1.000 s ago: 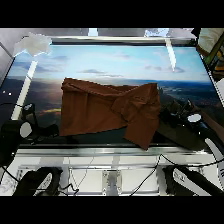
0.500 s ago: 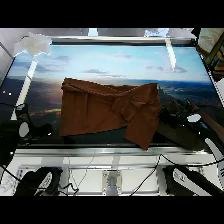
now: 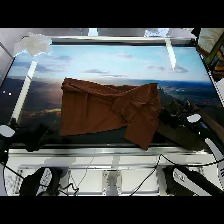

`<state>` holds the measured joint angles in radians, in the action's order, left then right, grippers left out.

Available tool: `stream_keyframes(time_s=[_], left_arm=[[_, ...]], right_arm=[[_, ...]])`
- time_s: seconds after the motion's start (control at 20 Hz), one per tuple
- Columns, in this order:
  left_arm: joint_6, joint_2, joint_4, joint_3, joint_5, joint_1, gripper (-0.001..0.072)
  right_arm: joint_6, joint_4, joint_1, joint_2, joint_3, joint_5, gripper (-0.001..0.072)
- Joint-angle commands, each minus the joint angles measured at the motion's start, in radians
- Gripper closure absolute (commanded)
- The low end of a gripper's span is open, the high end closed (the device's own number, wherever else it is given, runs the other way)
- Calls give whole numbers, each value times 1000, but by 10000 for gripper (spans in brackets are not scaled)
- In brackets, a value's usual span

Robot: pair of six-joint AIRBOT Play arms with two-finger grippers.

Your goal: Fold the shirts.

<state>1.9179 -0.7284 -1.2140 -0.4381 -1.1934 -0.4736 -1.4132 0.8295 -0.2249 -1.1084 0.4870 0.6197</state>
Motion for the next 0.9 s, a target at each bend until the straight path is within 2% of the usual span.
stream_keyframes(time_s=[0.0, 0.2, 0.3, 0.8, 0.85], left_arm=[[-88, -74, 229, 98, 74, -62, 109], [-138, -109, 310, 101, 176, -62, 111], [-137, -124, 301, 101, 187, -63, 211], [-161, -229, 299, 101, 226, -63, 214], [-161, -229, 299, 101, 233, -63, 247]], right_arm=[[0, 0, 0, -1, 0, 13, 683], [0, -3, 0, -1, 0, 20, 684], [0, -5, 0, -1, 0, 21, 683], [0, -34, 0, -1, 0, 21, 683], [0, -34, 0, -1, 0, 21, 684]])
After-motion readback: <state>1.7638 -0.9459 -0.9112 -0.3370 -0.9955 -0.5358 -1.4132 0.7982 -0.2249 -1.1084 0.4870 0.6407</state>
